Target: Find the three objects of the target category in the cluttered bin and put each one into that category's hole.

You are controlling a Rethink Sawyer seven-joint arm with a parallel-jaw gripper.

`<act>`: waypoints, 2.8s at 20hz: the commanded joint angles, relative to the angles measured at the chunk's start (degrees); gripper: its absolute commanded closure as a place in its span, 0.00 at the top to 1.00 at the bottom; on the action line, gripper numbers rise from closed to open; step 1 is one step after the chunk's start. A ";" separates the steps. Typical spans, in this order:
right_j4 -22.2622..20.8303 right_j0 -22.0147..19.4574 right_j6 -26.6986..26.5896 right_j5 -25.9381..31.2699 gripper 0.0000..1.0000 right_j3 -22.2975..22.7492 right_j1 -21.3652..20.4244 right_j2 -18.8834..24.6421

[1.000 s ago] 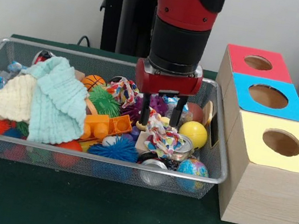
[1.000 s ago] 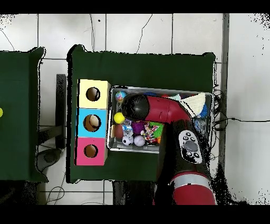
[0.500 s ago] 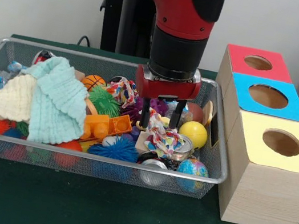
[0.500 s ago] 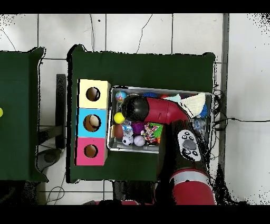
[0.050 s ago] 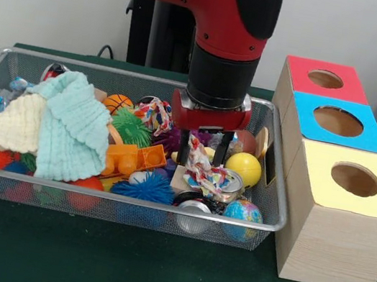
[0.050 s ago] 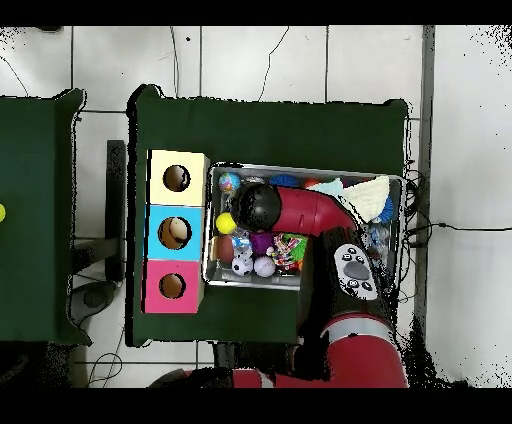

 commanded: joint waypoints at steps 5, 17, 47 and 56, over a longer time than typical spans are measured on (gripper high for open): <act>-1.23 -0.91 6.57 -3.41 0.00 1.99 3.47 3.73; 1.54 -1.05 6.54 0.31 0.00 6.54 -7.20 5.73; 16.87 13.04 18.20 10.95 0.00 -3.53 -10.17 1.15; 16.34 14.43 18.80 4.52 0.00 -1.36 -5.72 -1.74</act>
